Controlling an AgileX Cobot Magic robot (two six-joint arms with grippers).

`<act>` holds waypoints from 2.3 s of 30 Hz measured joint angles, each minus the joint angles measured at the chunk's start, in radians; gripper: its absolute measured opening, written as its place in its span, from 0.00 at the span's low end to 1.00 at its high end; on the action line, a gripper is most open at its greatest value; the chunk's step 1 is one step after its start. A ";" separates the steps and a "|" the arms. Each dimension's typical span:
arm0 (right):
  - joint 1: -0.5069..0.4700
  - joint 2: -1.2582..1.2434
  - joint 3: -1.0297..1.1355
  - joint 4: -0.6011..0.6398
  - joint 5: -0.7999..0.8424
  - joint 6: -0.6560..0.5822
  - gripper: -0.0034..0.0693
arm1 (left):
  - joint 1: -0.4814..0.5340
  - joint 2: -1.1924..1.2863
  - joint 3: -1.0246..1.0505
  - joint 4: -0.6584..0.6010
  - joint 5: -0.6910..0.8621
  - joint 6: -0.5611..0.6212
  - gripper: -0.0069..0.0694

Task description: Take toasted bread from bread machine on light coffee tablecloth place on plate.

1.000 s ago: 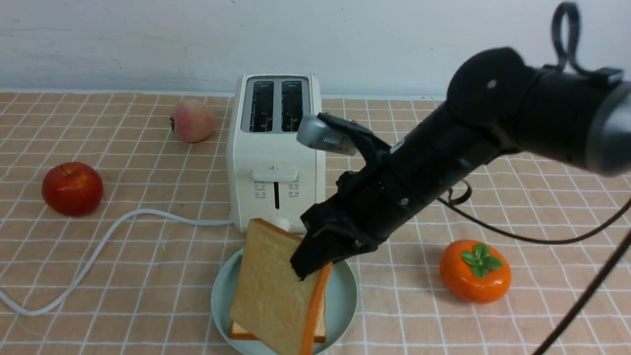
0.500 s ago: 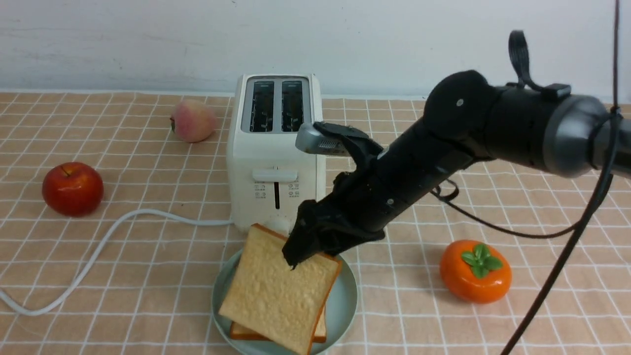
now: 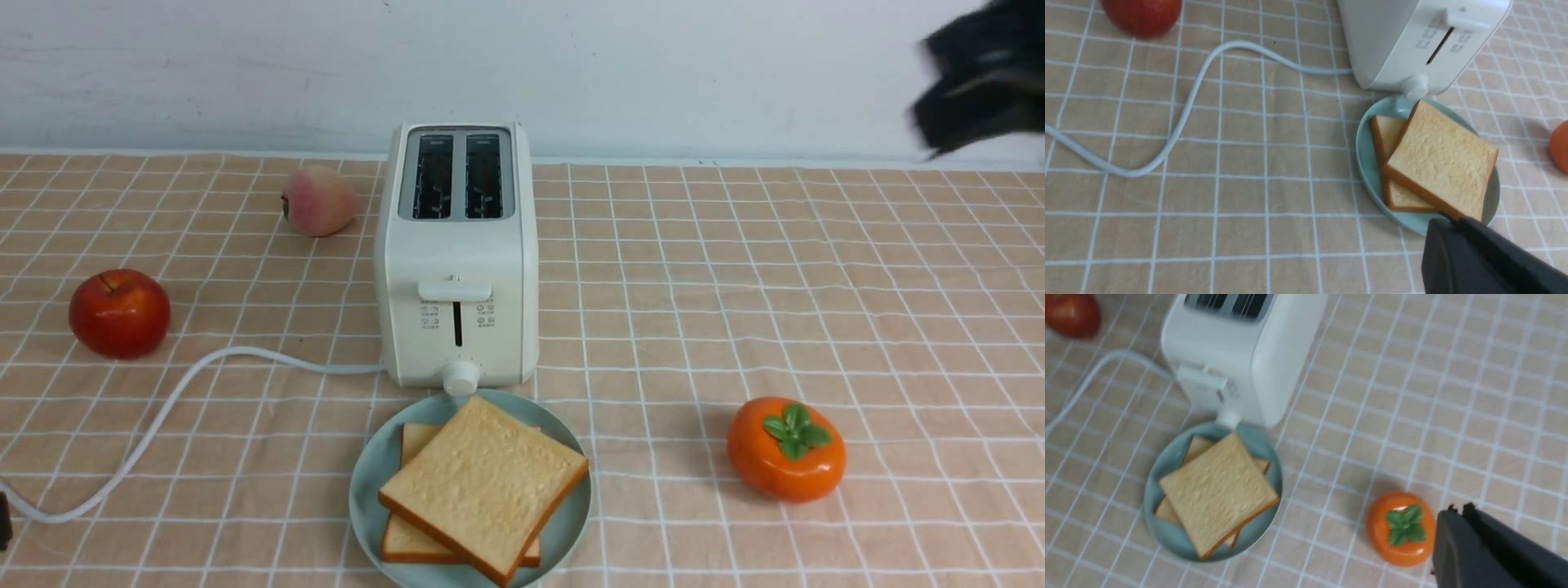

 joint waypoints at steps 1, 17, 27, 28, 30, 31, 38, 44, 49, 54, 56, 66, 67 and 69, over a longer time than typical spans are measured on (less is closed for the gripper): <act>0.000 -0.068 0.029 -0.027 -0.021 0.020 0.03 | 0.000 0.000 0.000 -0.007 -0.018 0.000 0.07; 0.000 -1.054 1.123 -0.668 -0.911 0.577 0.04 | 0.000 0.000 0.000 -0.029 -0.143 -0.001 0.07; 0.000 -1.115 1.174 -1.159 -0.984 0.881 0.05 | 0.000 0.000 0.000 -0.029 -0.165 -0.001 0.08; 0.000 -1.115 1.174 -1.184 -0.987 0.882 0.06 | 0.000 0.000 0.000 -0.029 -0.165 -0.001 0.08; 0.000 -1.115 1.174 -1.239 -0.991 0.885 0.06 | 0.000 0.000 0.000 -0.029 -0.165 -0.001 0.08; 0.000 -1.115 1.174 -1.244 -0.991 0.885 0.06 | 0.000 0.000 0.000 -0.029 -0.165 -0.001 0.08; 0.000 -1.115 1.174 -1.352 -1.001 0.889 0.07 | 0.000 0.000 0.000 -0.029 -0.165 0.000 0.09; 0.000 -1.115 1.174 -1.366 -1.006 0.889 0.08 | 0.000 0.000 0.013 -0.013 -0.171 0.009 0.09; 0.000 -1.115 1.174 -1.366 -1.023 0.889 0.09 | 0.060 -0.035 0.108 -0.007 -0.276 0.059 0.09; 0.000 -1.115 1.174 -1.367 -1.027 0.889 0.10 | 0.259 -0.241 0.393 -0.067 -0.542 0.100 0.10; 0.000 -1.115 1.174 -1.367 -1.028 0.889 0.10 | 0.296 -0.307 0.468 -0.071 -0.584 0.100 0.10; 0.000 -1.115 1.174 -1.367 -1.036 0.889 0.12 | 0.351 -0.430 0.666 -0.070 -0.435 0.105 0.12; 0.000 -1.115 1.174 -1.367 -1.042 0.889 0.12 | 0.351 -0.430 0.666 -0.070 -0.426 0.105 0.12; 0.000 -1.115 1.174 -1.367 -1.051 0.889 0.12 | 0.351 -0.430 0.666 -0.071 -0.425 0.106 0.12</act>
